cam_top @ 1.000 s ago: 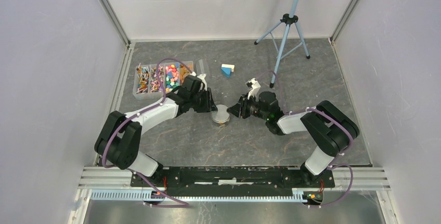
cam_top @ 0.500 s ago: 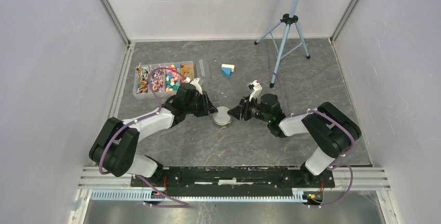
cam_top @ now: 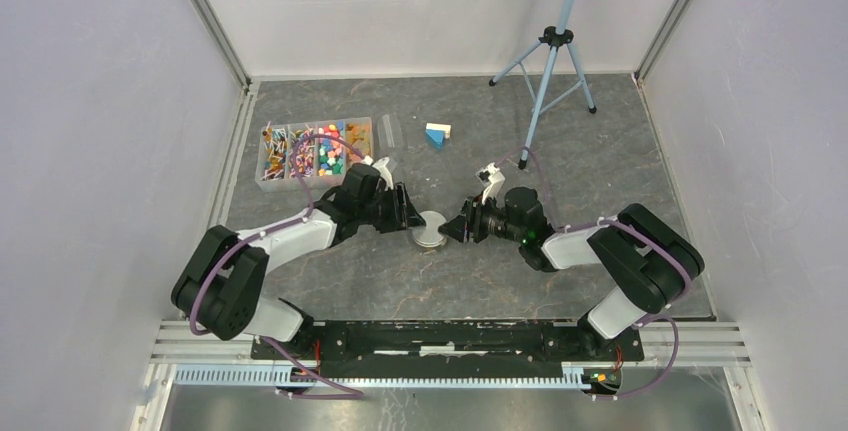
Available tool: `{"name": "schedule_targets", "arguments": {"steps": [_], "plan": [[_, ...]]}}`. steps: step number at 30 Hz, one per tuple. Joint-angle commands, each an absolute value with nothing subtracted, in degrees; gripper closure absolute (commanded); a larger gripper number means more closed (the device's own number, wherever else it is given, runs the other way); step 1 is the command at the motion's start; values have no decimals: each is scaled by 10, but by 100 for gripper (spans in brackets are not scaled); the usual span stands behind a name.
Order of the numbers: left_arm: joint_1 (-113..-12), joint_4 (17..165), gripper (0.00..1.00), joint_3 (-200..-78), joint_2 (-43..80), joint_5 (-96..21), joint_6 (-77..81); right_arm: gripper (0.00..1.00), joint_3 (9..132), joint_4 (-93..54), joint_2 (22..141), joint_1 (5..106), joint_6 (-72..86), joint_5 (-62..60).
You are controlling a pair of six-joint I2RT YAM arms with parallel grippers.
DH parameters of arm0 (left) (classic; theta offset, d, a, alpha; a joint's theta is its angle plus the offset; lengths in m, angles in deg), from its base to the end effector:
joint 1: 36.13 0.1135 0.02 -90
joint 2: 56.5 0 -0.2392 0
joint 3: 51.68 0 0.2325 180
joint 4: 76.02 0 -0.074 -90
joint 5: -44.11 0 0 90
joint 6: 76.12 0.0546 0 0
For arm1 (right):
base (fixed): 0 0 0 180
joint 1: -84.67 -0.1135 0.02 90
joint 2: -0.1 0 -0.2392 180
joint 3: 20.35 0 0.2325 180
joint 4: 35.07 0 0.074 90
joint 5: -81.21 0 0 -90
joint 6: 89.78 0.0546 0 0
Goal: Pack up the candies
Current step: Screw the bottle lid onto the packing bottle, then reset both arms
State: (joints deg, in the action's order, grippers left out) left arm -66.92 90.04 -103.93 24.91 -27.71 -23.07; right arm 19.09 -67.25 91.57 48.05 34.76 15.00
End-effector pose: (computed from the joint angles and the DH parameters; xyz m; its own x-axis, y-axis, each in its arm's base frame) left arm 0.2311 -0.1576 0.1507 -0.8791 -0.1410 -0.4554 0.1922 0.7693 -0.6093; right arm 0.2162 0.1881 0.1272 -0.7066 0.1212 -0.6971 -0.5459 0.5334 0.6461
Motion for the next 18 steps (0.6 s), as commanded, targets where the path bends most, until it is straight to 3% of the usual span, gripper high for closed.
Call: {"name": "schedule_targets", "arguments": {"steps": [1,9,18], "plan": [[-678,827,46,-1004,255,-286,-233,50,164,-680,930,469,340,163],[-695,860,45,-946,210,-269,-264,60,146,-684,939,469,335,137],[-707,869,58,-932,261,-298,-257,61,153,-687,937,469,340,134]]}}
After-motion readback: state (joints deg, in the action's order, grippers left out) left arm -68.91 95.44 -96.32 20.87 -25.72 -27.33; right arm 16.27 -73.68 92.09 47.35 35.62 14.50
